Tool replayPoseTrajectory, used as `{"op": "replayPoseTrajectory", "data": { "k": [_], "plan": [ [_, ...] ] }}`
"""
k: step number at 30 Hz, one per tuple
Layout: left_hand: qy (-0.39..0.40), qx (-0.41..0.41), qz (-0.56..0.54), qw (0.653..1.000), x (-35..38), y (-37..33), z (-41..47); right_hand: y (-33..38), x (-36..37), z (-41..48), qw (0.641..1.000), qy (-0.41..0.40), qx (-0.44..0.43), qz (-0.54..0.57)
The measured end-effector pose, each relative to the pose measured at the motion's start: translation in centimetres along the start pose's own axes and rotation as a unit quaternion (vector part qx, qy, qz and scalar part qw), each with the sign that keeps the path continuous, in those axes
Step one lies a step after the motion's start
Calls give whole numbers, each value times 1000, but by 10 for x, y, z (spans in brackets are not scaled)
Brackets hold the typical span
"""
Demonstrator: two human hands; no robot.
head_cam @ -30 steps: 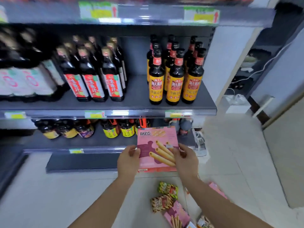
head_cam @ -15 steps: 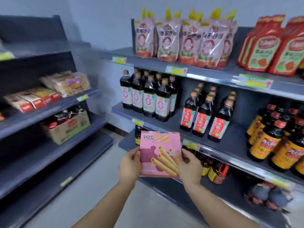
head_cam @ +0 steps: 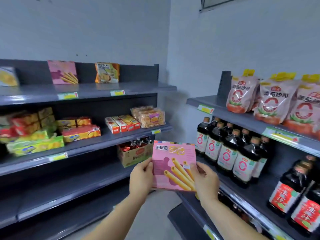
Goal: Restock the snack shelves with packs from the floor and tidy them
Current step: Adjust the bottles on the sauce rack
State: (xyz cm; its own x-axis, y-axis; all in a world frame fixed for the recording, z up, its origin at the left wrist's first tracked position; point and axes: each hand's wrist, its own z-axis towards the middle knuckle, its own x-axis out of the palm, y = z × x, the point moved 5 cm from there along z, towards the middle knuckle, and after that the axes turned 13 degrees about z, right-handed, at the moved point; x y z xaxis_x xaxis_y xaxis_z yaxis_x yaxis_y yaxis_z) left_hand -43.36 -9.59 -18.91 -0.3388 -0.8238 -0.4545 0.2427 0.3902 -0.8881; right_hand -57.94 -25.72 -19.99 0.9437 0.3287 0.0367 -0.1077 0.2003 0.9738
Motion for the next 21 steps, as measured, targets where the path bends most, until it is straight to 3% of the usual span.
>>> {"op": "replayPoseTrajectory", "data": {
  "k": [8, 21],
  "plan": [
    [-141, -24, -21, 990, -63, -19, 23, 41, 84, 40, 988, 140, -44, 41],
    [-248, -35, -4, 968, -159, -25, 75, 90, 211, 56, 964, 240, -73, 92]
  ]
}}
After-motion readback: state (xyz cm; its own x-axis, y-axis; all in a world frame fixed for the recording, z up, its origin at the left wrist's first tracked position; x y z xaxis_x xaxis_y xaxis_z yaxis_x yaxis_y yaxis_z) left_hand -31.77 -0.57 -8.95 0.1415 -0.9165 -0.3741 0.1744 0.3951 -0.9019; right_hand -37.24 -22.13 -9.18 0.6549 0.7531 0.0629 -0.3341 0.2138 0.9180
